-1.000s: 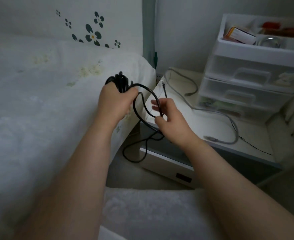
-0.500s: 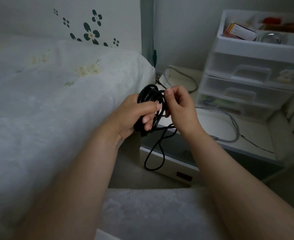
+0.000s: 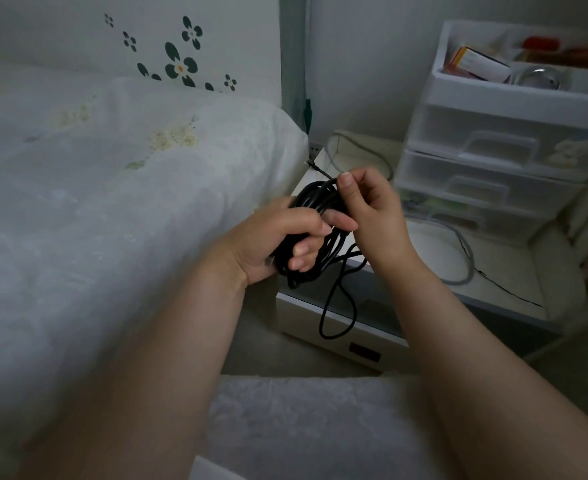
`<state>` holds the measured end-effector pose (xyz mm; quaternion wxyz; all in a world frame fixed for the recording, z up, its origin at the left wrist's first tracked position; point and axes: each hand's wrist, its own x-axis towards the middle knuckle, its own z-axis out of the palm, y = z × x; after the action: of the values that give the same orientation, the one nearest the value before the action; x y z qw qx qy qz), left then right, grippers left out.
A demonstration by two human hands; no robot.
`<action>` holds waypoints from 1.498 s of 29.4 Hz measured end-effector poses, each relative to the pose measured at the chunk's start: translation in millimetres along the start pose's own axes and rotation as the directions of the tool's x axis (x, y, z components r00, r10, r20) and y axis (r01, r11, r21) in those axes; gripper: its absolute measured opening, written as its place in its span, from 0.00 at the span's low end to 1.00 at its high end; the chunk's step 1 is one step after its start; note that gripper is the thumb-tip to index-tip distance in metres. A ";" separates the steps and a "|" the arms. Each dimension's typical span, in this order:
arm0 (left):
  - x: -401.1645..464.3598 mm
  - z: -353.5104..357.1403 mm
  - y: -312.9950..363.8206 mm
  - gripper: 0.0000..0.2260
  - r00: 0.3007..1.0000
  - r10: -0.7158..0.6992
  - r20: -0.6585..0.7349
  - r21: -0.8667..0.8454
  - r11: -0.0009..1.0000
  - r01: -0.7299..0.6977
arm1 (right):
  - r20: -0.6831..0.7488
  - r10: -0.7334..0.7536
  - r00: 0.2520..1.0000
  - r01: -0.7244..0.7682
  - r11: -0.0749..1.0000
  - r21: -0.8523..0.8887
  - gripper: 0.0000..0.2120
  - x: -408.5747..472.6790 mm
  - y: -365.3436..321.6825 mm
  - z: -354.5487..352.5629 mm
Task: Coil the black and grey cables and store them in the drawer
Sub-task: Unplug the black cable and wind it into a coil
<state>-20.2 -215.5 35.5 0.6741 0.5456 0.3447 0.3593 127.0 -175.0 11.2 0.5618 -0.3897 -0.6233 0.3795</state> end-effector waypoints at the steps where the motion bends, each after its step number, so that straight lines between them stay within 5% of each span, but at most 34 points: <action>1: -0.3 0.8 -0.2 0.13 1.000 0.008 -0.004 -0.002 1.000 -0.008 | -0.003 0.007 1.000 -0.007 1.000 0.002 0.08 0.0 -1.1 0.1; 6: -3.0 0.4 0.3 0.11 1.000 0.024 -0.013 -0.015 1.000 -0.024 | 0.049 0.045 0.998 -0.048 0.997 0.061 0.08 0.5 -6.3 -1.5; 15: 5.0 2.7 -4.3 0.17 0.995 0.101 -0.016 -0.368 0.924 -0.100 | 0.201 0.239 0.950 -0.283 0.930 0.234 0.12 8.6 -5.6 -7.2; 20: 8.7 7.0 -6.2 0.16 0.967 0.171 -0.190 -0.491 0.836 -0.244 | 0.186 0.151 0.971 -0.173 0.979 0.106 0.09 7.4 4.4 0.9; 26: 9.3 7.2 -1.0 0.14 0.918 0.170 -0.359 -0.626 0.685 -0.372 | 0.243 0.122 0.962 -0.121 0.992 -0.022 0.18 3.7 6.9 12.8; 29: 11.9 7.1 0.0 0.17 0.867 0.129 -0.482 -0.617 0.652 -0.440 | 0.236 0.191 0.953 -0.152 0.973 -0.174 0.16 0.0 14.3 18.7; 35: 8.6 -4.0 7.9 0.06 0.739 0.034 -0.673 -0.584 0.587 -0.560 | 0.262 0.243 0.934 -0.066 0.839 -0.540 0.14 -15.4 12.4 27.2; 40: 10.1 -1.8 7.9 0.04 0.632 0.013 -0.775 -0.479 0.641 -0.600 | 0.332 0.364 0.870 -0.132 0.822 -0.555 0.14 -17.8 4.0 29.4; 44: 12.0 -4.8 6.2 0.03 0.527 0.057 -0.848 -0.350 0.687 -0.637 | 0.449 0.507 0.736 -0.402 0.861 -0.312 0.20 -21.1 -4.2 28.8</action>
<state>-18.9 -201.9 39.9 0.4986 0.1344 0.3363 0.7875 99.5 -197.0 4.2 0.2223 -0.4671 -0.6695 0.5330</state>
